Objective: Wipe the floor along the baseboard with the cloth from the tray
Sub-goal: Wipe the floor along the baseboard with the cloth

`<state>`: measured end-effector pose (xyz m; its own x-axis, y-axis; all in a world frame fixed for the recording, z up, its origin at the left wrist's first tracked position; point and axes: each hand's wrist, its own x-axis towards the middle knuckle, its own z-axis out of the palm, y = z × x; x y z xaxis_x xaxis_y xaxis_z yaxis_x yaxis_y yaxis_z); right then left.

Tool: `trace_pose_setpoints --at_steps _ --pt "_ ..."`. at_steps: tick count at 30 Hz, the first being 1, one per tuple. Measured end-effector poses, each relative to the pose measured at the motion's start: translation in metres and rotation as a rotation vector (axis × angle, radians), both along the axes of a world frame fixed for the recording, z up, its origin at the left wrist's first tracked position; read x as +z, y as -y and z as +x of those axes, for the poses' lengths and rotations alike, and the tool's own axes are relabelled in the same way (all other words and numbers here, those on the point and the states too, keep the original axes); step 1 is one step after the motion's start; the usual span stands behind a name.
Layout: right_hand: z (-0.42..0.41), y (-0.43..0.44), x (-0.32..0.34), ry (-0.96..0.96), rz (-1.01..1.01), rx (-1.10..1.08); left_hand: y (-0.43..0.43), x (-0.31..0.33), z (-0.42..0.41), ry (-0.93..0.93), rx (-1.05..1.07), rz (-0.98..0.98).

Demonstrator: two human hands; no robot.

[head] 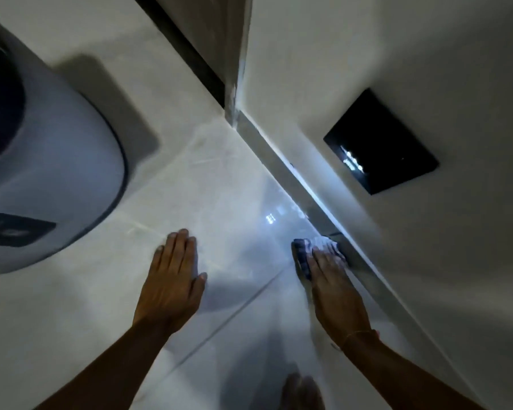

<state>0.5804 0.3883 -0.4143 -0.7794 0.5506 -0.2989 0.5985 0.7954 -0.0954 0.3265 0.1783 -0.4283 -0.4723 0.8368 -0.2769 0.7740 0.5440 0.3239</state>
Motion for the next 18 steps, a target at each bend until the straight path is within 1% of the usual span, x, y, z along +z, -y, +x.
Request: trace_pose_setpoints --at_steps 2,4,6,8,10,11,13,15,16,18 --pt "0.016 0.01 -0.006 -0.001 -0.013 0.016 -0.001 -0.007 -0.005 -0.011 0.002 -0.001" --pt "0.017 0.012 -0.005 -0.056 -0.066 -0.034 0.002 -0.01 -0.01 -0.024 -0.005 0.023" --pt "-0.023 -0.004 -0.006 -0.144 -0.118 -0.072 0.003 -0.011 -0.015 -0.024 0.003 0.047" --pt "-0.093 -0.028 -0.009 -0.239 -0.182 -0.096 0.001 -0.014 -0.018 -0.045 0.011 0.05" --pt "-0.135 -0.041 -0.008 -0.199 -0.27 -0.138 -0.002 -0.014 -0.021 -0.059 0.015 0.046" --pt "-0.131 -0.04 -0.008 -0.185 -0.272 -0.1 -0.005 -0.013 -0.022 -0.057 0.022 0.048" --pt "-0.091 -0.03 -0.001 -0.212 -0.206 -0.008 -0.007 -0.011 -0.022 -0.049 0.034 0.051" --pt "-0.046 -0.026 0.016 -0.165 -0.227 -0.007 -0.007 -0.011 -0.021 -0.042 0.046 0.052" --pt "-0.047 -0.033 0.013 -0.176 -0.232 0.026 -0.008 -0.012 -0.021 -0.04 0.054 0.057" --pt "-0.099 -0.045 0.004 -0.261 -0.24 0.008 -0.011 -0.016 -0.023 -0.049 0.082 0.071"
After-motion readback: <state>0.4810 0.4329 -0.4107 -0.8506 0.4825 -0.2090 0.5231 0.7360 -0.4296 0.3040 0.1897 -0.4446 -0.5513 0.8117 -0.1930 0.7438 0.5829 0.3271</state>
